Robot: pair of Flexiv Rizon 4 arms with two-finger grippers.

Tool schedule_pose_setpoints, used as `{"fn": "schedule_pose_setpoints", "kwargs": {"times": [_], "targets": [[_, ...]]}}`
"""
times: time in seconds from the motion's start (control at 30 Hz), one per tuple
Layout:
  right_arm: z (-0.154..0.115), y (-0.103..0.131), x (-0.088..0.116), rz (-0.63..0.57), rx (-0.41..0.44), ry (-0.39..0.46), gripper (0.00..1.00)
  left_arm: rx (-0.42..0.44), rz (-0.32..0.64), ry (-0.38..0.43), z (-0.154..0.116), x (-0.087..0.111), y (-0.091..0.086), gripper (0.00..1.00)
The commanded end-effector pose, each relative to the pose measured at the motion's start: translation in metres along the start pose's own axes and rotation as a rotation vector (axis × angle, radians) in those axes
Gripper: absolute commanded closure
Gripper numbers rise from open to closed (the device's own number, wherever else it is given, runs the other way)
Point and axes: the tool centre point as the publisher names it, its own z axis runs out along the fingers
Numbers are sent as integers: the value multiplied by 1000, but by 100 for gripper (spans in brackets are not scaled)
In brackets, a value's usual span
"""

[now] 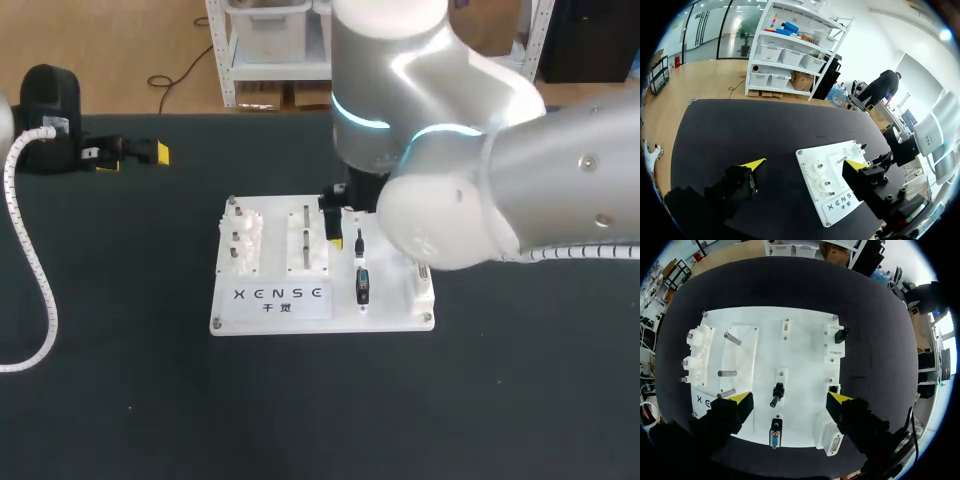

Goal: Insert the USB connector, Ethernet cable, and multi-pin plug into their matching sockets one by one.

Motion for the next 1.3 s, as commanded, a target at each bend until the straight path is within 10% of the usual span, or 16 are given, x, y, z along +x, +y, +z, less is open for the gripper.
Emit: {"fn": "schedule_pose_setpoints", "kwargs": {"times": [0.03, 0.63, 0.77, 1.3], "targets": [[11, 5, -2, 1, -7, 17, 20, 0, 0, 0, 0, 0, 0, 0], [26, 7, -11, 27, -18, 59, 58, 0, 0, 0, 0, 0, 0, 0], [24, 7, -10, 16, -29, 55, 100, 0, 0, 0, 0, 0, 0, 0], [-11, -3, -11, -7, -68, -41, 100, 0, 0, 0, 0, 0, 0, 0]]}}
